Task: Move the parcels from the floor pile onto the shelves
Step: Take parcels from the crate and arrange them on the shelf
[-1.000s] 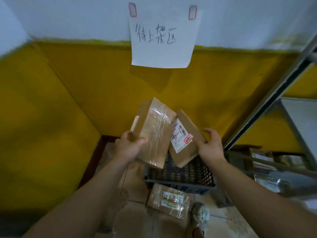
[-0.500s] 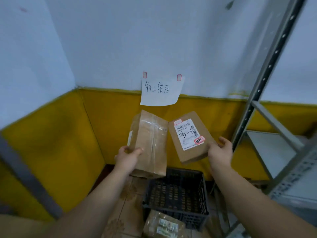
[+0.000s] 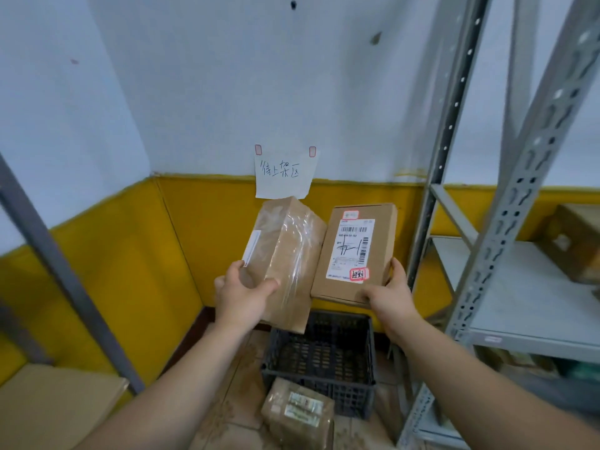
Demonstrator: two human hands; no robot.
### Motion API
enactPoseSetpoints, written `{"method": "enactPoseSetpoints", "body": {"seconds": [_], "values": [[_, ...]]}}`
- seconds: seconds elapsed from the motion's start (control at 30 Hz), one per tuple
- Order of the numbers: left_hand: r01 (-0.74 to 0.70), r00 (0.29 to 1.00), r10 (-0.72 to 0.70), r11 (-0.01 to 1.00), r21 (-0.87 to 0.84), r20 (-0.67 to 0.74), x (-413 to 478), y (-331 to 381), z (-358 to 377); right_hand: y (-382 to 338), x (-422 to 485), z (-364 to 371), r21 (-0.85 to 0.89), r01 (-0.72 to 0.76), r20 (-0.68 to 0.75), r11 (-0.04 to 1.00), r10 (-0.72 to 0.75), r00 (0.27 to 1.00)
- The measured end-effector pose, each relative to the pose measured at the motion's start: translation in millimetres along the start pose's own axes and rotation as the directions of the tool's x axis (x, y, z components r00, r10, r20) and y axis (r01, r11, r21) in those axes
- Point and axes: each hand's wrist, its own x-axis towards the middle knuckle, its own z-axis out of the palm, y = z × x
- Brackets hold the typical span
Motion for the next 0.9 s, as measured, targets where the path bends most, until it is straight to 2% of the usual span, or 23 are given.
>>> {"method": "enactPoseSetpoints", "body": {"seconds": [0.13,0.23,0.33,0.4,0.57,0.9], "values": [[-0.034,0.999,0.034,0.999,0.020,-0.005,-19.9,8.6,-17.0,-10.9,-22.1,-2.8,0.040,0.066,0.012,0.997,-0.067,0.998],[-0.058,0.998,0.057,0.998,-0.017,-0.020,-29.3,12.3,-36.1,-19.2,-43.2,8.0,0.008,0.130,-0.012,0.991,-0.130,0.991],[-0.082,0.994,0.081,0.997,-0.006,-0.072,-38.3,12.7,-59.3,-19.8,-67.4,25.2,-0.057,0.148,-0.043,0.987,-0.150,0.988],[-0.103,0.992,0.102,0.995,-0.004,-0.076,-45.0,9.1,-73.8,-17.1,-83.6,40.3,-0.033,0.141,-0.023,0.989,-0.142,0.990],[-0.126,0.992,0.122,0.982,0.138,0.038,-60.8,-7.9,-100.7,-10.5,-124.7,74.2,0.002,0.126,0.022,0.992,-0.126,0.992],[-0.244,0.929,0.187,0.958,0.148,0.319,-88.4,-29.5,-105.4,10.4,-175.0,52.4,-0.034,0.079,-0.150,0.996,-0.083,0.985]]}}
